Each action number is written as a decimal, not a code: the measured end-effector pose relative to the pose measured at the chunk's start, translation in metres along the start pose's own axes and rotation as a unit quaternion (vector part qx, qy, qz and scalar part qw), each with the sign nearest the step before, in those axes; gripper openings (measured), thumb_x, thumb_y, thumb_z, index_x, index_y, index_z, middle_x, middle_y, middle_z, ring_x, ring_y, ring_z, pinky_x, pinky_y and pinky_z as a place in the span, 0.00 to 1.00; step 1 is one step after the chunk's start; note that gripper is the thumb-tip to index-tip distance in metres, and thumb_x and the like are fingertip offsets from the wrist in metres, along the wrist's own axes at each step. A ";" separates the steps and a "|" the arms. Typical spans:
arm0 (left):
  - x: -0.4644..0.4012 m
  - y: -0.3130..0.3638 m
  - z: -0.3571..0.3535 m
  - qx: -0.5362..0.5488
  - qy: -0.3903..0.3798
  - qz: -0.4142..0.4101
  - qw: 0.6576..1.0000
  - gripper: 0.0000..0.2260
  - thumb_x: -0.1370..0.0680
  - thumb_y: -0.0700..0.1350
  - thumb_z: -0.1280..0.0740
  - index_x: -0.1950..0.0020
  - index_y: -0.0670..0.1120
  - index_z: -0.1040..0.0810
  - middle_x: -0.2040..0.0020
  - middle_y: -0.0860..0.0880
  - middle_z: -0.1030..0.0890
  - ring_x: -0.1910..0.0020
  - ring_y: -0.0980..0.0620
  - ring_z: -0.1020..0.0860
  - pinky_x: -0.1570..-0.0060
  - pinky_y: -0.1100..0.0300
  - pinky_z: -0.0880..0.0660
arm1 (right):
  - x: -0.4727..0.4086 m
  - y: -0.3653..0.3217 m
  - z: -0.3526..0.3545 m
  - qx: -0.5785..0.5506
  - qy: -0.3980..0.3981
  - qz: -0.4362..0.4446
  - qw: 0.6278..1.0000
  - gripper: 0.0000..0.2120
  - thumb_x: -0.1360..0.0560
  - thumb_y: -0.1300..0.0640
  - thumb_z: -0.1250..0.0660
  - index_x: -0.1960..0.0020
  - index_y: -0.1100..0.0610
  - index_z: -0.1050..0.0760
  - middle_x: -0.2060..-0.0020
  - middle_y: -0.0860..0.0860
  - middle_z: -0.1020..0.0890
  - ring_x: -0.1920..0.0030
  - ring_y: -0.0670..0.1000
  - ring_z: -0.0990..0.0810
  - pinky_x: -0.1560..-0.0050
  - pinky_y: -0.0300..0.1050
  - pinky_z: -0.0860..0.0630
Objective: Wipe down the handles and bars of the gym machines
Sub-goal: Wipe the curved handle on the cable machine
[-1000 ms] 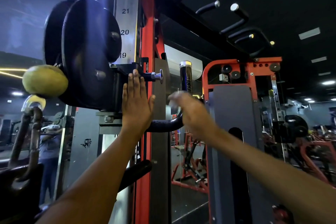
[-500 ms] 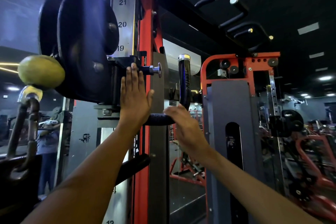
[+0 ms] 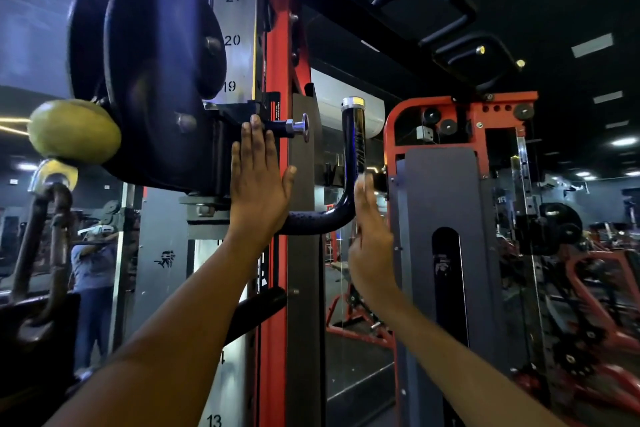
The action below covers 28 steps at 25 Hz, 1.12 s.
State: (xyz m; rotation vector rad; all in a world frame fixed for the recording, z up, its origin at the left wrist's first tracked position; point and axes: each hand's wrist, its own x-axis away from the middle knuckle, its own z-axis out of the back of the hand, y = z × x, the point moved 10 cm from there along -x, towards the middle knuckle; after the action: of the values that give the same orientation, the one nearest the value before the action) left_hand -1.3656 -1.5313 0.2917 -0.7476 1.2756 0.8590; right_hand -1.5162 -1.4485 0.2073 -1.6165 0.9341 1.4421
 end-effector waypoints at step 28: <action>0.006 0.013 0.032 -0.008 -0.102 -0.021 0.995 0.29 0.17 0.53 0.47 0.21 0.42 0.51 0.21 0.40 0.59 0.22 0.44 0.59 0.25 0.51 0.60 | -0.072 -0.027 0.038 0.031 0.007 0.050 0.998 0.24 0.26 0.74 0.43 0.33 0.61 0.31 0.35 0.57 0.27 0.35 0.52 0.29 0.33 0.35 0.34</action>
State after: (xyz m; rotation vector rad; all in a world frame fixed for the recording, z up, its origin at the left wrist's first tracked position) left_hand -1.3610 -1.4963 0.2909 -0.6789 1.0705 0.8890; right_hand -1.5152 -1.3996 0.2779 -1.5558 1.0708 1.4548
